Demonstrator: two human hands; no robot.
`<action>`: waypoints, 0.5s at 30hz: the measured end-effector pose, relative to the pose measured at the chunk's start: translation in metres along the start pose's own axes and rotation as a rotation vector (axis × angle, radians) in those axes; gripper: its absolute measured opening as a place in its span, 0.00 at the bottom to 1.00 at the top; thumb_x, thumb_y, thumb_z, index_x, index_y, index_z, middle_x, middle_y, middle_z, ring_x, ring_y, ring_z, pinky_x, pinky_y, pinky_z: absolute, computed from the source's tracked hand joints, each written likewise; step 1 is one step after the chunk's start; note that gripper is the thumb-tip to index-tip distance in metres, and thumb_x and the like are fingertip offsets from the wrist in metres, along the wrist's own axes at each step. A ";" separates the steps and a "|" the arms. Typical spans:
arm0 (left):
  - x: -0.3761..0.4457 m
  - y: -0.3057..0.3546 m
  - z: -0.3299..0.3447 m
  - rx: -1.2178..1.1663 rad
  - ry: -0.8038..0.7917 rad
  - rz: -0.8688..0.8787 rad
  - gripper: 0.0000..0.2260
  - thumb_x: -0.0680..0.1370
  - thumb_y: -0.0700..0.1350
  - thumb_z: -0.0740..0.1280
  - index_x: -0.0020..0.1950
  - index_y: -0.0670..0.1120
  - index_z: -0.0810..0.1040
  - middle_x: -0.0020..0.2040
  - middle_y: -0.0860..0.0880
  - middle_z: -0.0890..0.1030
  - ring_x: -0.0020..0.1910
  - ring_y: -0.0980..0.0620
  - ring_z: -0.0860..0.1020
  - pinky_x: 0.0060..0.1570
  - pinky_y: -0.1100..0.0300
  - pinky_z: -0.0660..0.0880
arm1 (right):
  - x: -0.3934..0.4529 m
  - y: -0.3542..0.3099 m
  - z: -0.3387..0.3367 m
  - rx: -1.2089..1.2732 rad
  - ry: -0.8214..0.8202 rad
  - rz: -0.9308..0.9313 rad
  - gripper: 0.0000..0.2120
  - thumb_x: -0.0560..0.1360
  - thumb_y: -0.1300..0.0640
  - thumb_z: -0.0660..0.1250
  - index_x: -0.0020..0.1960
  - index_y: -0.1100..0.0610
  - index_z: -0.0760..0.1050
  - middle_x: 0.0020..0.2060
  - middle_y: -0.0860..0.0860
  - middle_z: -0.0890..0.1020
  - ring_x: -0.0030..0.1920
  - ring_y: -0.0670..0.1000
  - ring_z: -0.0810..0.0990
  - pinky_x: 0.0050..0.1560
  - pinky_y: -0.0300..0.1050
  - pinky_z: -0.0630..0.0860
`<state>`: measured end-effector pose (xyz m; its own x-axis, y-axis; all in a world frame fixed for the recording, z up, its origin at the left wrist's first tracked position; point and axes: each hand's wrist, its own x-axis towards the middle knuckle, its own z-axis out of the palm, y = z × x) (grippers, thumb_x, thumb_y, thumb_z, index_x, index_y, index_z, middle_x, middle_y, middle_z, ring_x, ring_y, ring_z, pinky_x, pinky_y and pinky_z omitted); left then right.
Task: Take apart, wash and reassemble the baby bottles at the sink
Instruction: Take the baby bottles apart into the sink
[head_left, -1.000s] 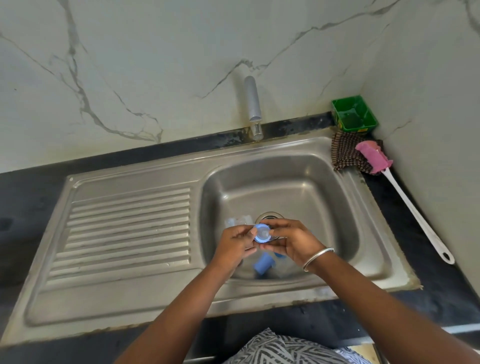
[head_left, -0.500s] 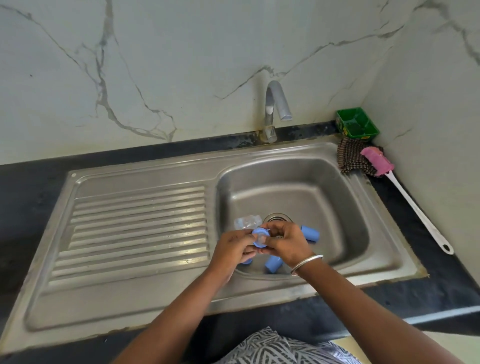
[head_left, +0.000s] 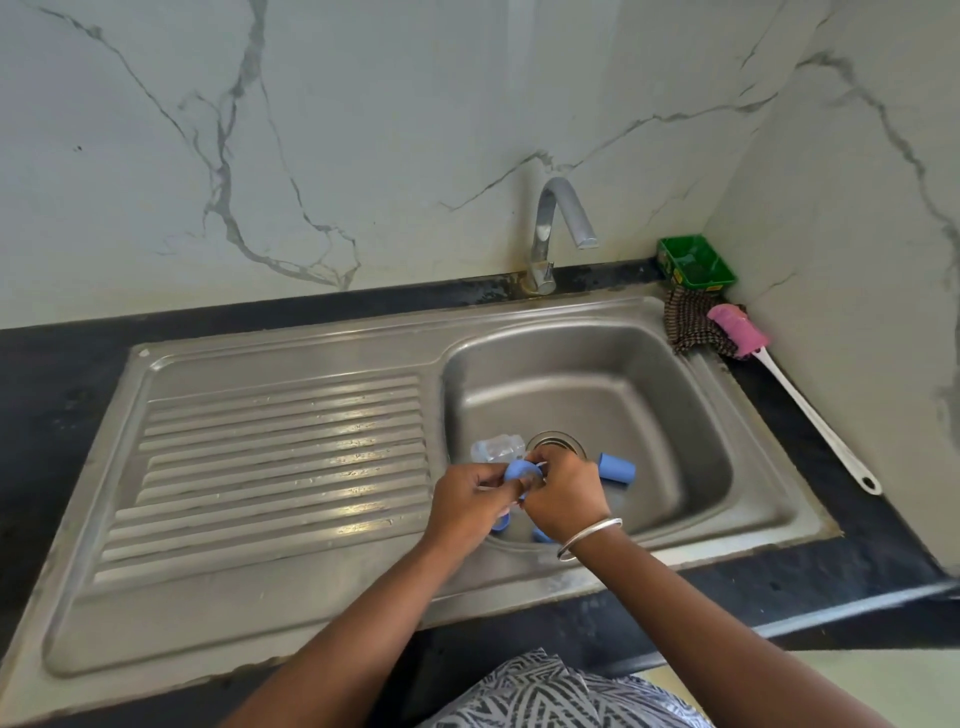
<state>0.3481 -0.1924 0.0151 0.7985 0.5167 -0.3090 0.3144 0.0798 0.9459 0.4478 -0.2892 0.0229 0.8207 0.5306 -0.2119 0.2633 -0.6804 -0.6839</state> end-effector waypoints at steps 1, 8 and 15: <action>0.000 0.000 -0.001 -0.001 0.012 0.005 0.07 0.73 0.53 0.75 0.50 0.54 0.87 0.42 0.49 0.87 0.45 0.49 0.86 0.54 0.44 0.81 | -0.001 0.002 0.000 0.044 -0.014 0.011 0.06 0.69 0.61 0.70 0.45 0.54 0.80 0.35 0.47 0.82 0.35 0.44 0.79 0.34 0.25 0.72; 0.006 -0.005 -0.004 0.089 0.089 0.029 0.04 0.73 0.48 0.76 0.43 0.48 0.87 0.36 0.46 0.85 0.39 0.44 0.84 0.43 0.44 0.82 | -0.010 -0.002 -0.014 0.736 -0.264 0.175 0.11 0.72 0.74 0.62 0.46 0.65 0.82 0.41 0.62 0.85 0.42 0.60 0.85 0.45 0.49 0.82; 0.012 -0.004 0.003 0.205 0.145 0.076 0.10 0.70 0.51 0.79 0.42 0.45 0.85 0.35 0.50 0.85 0.35 0.54 0.83 0.37 0.58 0.80 | -0.008 0.006 -0.010 0.559 -0.177 0.125 0.05 0.73 0.65 0.70 0.47 0.59 0.82 0.40 0.57 0.86 0.42 0.58 0.86 0.51 0.56 0.82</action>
<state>0.3583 -0.1885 0.0074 0.7466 0.6324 -0.2065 0.3658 -0.1310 0.9214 0.4478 -0.3027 0.0270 0.7188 0.5721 -0.3950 -0.1760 -0.4000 -0.8995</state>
